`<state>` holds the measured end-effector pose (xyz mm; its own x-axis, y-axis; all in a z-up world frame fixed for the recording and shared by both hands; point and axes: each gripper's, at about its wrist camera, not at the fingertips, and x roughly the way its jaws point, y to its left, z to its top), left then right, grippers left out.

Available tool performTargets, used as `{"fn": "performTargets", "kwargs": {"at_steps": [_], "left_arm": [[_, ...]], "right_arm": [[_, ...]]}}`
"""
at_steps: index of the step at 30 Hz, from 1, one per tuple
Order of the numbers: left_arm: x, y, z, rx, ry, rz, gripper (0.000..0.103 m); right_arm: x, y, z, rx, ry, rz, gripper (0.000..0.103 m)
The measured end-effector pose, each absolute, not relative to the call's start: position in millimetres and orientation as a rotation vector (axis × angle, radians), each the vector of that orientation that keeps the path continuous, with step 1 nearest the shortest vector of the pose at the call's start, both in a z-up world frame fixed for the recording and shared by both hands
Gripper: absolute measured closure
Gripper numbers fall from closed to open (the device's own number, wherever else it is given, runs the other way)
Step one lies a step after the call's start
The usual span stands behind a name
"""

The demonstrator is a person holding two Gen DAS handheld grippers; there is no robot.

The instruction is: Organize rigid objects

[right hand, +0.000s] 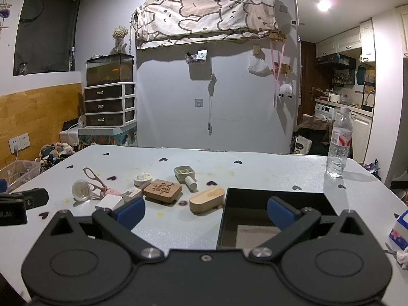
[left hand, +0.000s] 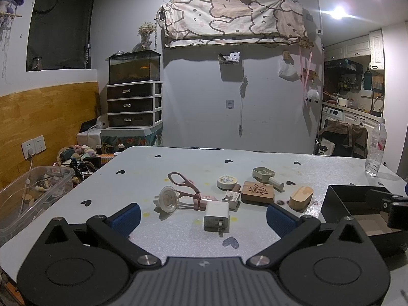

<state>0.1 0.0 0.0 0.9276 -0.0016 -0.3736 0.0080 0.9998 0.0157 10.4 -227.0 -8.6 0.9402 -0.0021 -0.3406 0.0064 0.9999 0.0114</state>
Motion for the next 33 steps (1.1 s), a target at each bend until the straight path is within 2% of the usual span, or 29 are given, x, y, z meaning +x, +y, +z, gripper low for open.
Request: {"fn": "performTargets", "kwargs": {"at_steps": [33], "left_arm": [[0.0,0.1,0.1,0.017,0.382,-0.005,0.0]], "right_arm": [[10.7,-227.3,-7.8,0.01,0.352,-0.007,0.0]]}}
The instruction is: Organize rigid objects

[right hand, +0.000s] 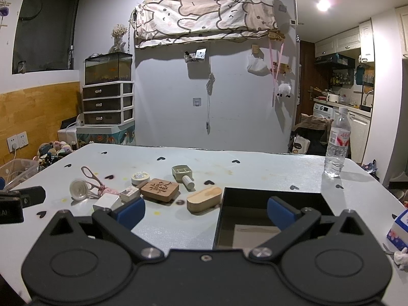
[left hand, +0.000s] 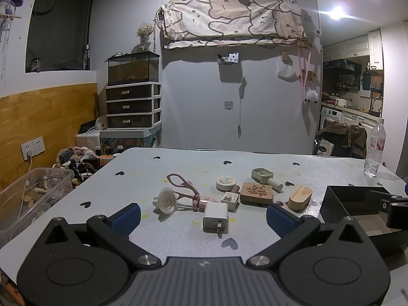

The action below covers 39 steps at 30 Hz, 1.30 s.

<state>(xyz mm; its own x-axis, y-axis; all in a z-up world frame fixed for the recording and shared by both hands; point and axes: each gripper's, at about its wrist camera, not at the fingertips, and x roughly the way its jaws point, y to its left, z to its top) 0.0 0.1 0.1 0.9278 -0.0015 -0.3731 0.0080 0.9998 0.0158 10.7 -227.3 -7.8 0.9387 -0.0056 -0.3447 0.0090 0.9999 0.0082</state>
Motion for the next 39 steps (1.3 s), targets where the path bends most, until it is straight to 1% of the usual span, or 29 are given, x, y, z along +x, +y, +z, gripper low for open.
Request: {"fn": "performTargets", "kwargs": {"at_steps": [18,24,30,39], "left_arm": [[0,0,0,0.018,0.382,-0.004,0.0],[5,-1,-3,0.017,0.406,-0.001,0.0],[23,-2,-16,0.012,0.446,0.002,0.0],[59,2,-21,0.019,0.521,0.038,0.0]], "right_arm": [[6,-223,-3,0.005,0.352,-0.008,0.0],[13,-236,-10,-0.003,0.366,-0.034,0.0],[25,-248,-15,-0.003,0.396,-0.081,0.0],[49,-294,-21,0.014,0.458,-0.195,0.0]]}}
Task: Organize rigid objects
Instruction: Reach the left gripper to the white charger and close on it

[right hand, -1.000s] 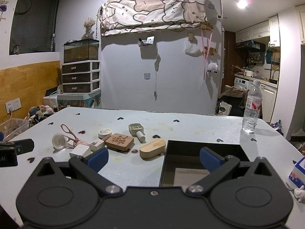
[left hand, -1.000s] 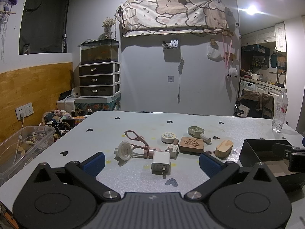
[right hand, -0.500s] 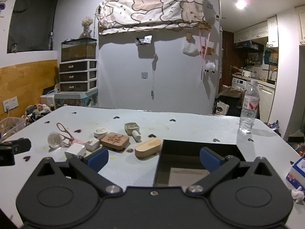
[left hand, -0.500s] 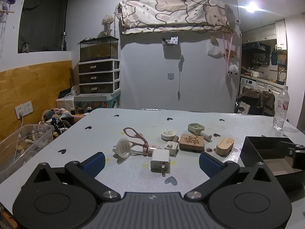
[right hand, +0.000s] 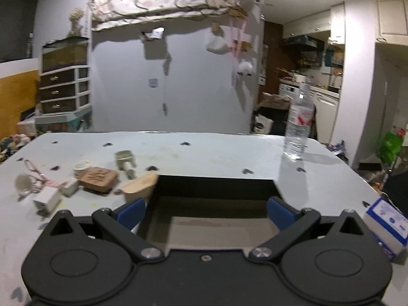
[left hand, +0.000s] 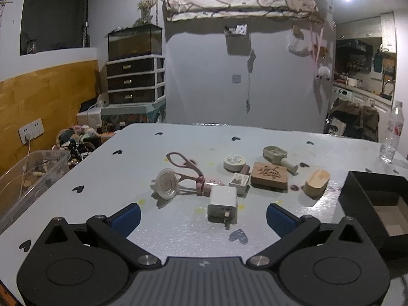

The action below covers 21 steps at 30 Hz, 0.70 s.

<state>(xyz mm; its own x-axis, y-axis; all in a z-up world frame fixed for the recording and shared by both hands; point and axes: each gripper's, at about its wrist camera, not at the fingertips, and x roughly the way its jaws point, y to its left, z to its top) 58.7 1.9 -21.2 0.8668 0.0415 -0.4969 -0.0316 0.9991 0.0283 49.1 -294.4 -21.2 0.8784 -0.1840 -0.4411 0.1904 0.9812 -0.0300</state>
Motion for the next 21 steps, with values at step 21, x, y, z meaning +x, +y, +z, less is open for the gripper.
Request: {"fn": "performTargets", "kwargs": {"at_steps": [21], "left_arm": [[144,-2,-56,-0.025,0.715,-0.002,0.0]], "right_arm": [[96,-413,-65,0.115,0.757,-0.229,0.036]]}}
